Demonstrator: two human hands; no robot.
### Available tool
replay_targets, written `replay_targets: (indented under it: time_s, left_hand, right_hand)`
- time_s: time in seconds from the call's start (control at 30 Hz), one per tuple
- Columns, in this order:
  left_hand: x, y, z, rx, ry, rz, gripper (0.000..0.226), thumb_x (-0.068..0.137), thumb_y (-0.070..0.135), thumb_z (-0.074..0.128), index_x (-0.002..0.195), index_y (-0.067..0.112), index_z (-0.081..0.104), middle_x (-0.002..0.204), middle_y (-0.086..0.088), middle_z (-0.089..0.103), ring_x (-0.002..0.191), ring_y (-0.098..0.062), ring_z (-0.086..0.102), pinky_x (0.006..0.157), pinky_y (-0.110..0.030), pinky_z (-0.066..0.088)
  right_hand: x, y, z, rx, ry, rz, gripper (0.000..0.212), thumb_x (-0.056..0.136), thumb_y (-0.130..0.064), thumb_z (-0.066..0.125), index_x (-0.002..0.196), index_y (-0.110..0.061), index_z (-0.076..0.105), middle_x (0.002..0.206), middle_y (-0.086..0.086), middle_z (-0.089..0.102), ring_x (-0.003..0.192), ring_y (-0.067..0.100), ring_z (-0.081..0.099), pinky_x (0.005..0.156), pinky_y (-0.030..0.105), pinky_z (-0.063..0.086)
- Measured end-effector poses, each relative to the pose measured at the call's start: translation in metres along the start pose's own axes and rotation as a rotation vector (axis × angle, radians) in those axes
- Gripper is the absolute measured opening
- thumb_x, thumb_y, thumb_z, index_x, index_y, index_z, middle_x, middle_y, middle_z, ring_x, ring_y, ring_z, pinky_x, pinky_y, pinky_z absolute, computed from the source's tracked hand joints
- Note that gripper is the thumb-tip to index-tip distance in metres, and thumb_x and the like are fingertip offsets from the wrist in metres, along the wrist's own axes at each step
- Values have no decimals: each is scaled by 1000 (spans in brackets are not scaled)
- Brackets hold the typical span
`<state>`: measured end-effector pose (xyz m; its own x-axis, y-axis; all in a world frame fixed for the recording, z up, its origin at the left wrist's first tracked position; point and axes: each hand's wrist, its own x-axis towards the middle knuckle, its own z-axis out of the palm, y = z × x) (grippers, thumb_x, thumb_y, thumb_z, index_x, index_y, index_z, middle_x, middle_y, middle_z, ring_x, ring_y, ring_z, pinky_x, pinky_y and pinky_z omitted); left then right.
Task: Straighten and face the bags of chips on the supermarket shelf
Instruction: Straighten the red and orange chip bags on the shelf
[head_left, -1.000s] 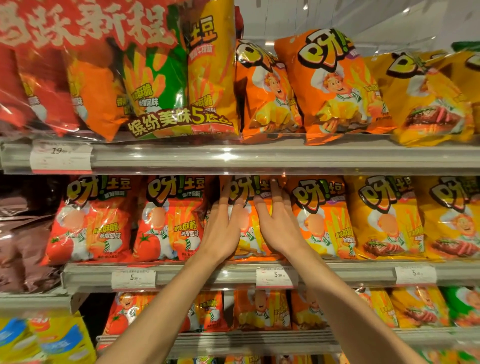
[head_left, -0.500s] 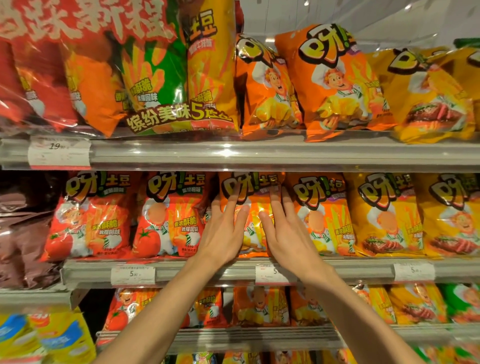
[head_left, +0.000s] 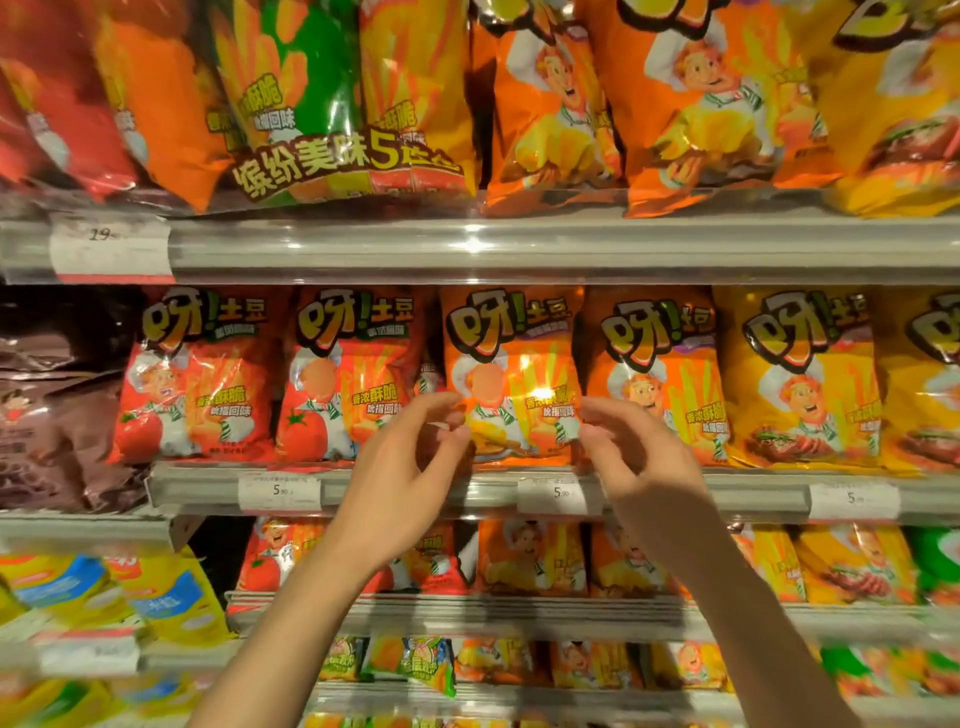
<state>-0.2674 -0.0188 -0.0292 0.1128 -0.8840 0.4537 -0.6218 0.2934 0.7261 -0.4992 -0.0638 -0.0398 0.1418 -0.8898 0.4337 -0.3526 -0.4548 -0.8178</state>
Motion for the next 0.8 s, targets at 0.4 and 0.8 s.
replay_targets:
  time_s: [0.4, 0.8]
  left_hand:
    - [-56, -14, 32, -213, 12, -318, 15, 97, 27, 63, 109, 30, 70, 98, 7, 75, 94, -4, 67, 83, -20, 50]
    - [-28, -46, -50, -298, -15, -172, 10, 97, 32, 64, 105, 32, 70, 96, 6, 74, 92, -8, 68, 76, -17, 52]
  right_hand:
    - [-50, 35, -5, 9, -121, 131, 24, 97, -34, 56, 120, -33, 64, 93, -22, 71, 87, 4, 66, 74, 20, 51]
    - [-51, -13, 49, -115, 128, 31, 16, 96, -24, 60, 108, -30, 68, 93, -13, 71, 83, 9, 69, 72, 24, 53]
